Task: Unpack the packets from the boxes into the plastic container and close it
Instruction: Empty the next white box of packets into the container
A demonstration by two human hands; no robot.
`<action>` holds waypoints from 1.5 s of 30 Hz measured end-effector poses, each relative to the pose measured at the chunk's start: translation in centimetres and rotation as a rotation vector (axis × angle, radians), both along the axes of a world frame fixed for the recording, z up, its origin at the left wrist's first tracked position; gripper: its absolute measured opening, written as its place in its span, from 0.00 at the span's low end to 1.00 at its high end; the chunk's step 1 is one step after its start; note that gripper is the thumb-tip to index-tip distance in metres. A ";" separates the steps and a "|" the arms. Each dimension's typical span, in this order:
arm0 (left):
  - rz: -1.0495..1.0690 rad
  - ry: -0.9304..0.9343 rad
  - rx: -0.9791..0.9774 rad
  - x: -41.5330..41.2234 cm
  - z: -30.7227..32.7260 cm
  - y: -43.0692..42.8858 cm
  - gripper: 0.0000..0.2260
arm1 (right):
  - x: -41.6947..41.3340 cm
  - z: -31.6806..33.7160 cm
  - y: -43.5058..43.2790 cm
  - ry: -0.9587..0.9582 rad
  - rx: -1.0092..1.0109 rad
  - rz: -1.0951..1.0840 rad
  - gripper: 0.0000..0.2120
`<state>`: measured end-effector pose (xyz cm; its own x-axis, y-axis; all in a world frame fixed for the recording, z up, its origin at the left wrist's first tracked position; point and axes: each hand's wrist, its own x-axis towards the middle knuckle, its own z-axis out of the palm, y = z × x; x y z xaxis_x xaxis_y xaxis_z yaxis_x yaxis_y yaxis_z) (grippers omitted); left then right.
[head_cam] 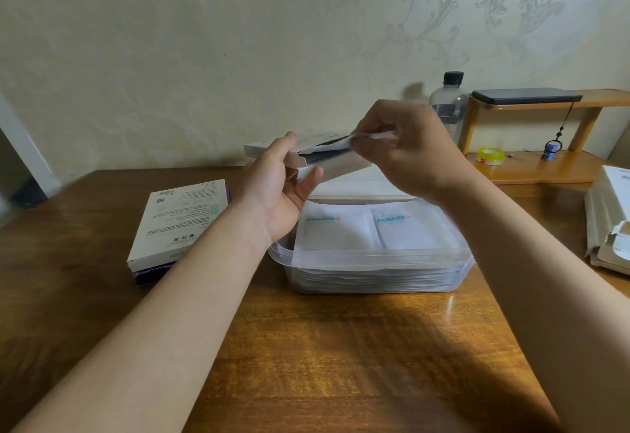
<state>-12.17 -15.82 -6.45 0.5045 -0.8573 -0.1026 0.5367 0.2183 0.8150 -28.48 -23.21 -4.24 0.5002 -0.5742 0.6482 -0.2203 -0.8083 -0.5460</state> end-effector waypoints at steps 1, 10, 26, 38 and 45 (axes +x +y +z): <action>-0.011 0.006 -0.003 0.1 0.0 -0.1 0.06 | 0.0 0.0 0.0 -0.055 0.060 0.030 0.03; -0.023 0.020 0.005 0.2 -0.1 -0.3 0.05 | 0.1 0.7 -0.6 -0.552 0.391 0.141 0.06; 0.011 -0.025 -0.039 0.0 -0.2 -0.2 0.09 | -2.9 2.6 -1.9 -0.680 0.653 -0.113 0.10; 0.013 -0.003 -0.051 -0.1 -0.1 0.0 0.07 | -3.8 -0.8 -3.5 0.048 0.764 -0.341 0.04; -0.010 -0.030 -0.050 -0.1 -0.1 0.0 0.06 | -2.9 -1.3 -3.4 0.471 0.315 -0.514 0.02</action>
